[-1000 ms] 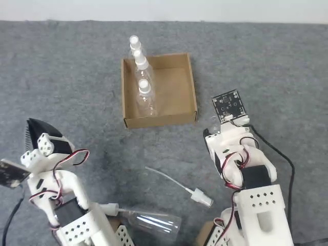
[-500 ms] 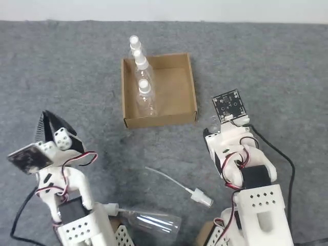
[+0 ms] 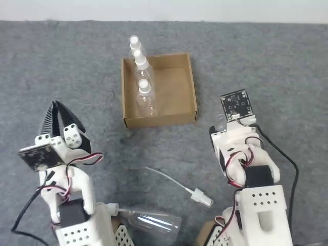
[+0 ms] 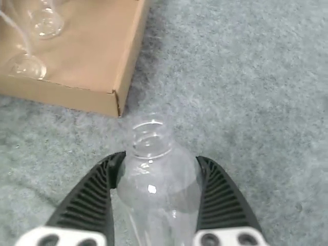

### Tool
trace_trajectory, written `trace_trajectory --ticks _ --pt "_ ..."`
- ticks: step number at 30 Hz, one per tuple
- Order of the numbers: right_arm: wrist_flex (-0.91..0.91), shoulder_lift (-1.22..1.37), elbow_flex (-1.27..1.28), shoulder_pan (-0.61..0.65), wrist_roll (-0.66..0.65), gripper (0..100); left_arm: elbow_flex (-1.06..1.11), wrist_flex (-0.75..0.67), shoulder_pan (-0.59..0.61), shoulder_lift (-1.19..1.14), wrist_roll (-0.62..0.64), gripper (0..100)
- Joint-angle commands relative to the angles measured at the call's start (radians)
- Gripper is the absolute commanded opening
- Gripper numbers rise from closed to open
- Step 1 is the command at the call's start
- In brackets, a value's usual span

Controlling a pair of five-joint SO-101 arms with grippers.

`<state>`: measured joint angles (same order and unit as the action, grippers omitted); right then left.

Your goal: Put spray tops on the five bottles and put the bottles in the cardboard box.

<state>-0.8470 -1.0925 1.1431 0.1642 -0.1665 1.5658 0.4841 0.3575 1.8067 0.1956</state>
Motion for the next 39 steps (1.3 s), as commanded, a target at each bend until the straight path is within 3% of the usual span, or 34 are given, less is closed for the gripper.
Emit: trace_trajectory --ticks 1,7,17,23,30,39 --pt "0.025 -0.033 -0.011 -0.031 0.011 1.3 -0.174 0.201 -0.103 0.012 -0.097 7" --pt "0.062 -0.033 -0.011 -0.093 0.012 1.3 -0.278 0.443 -0.342 0.012 -0.236 8" --pt "0.11 -0.028 -0.011 -0.185 0.028 1.3 -0.277 0.571 -0.611 0.009 -0.361 8" --pt "0.151 -0.031 -0.006 -0.272 0.049 1.3 -0.277 0.614 -0.761 -0.026 -0.411 8" --pt "0.22 -0.031 0.02 -0.349 0.104 1.3 -0.308 0.595 -0.879 -0.29 -0.423 16" --pt "0.22 -0.033 0.021 -0.354 0.106 1.3 -0.414 0.612 -0.987 -0.569 -0.486 19"
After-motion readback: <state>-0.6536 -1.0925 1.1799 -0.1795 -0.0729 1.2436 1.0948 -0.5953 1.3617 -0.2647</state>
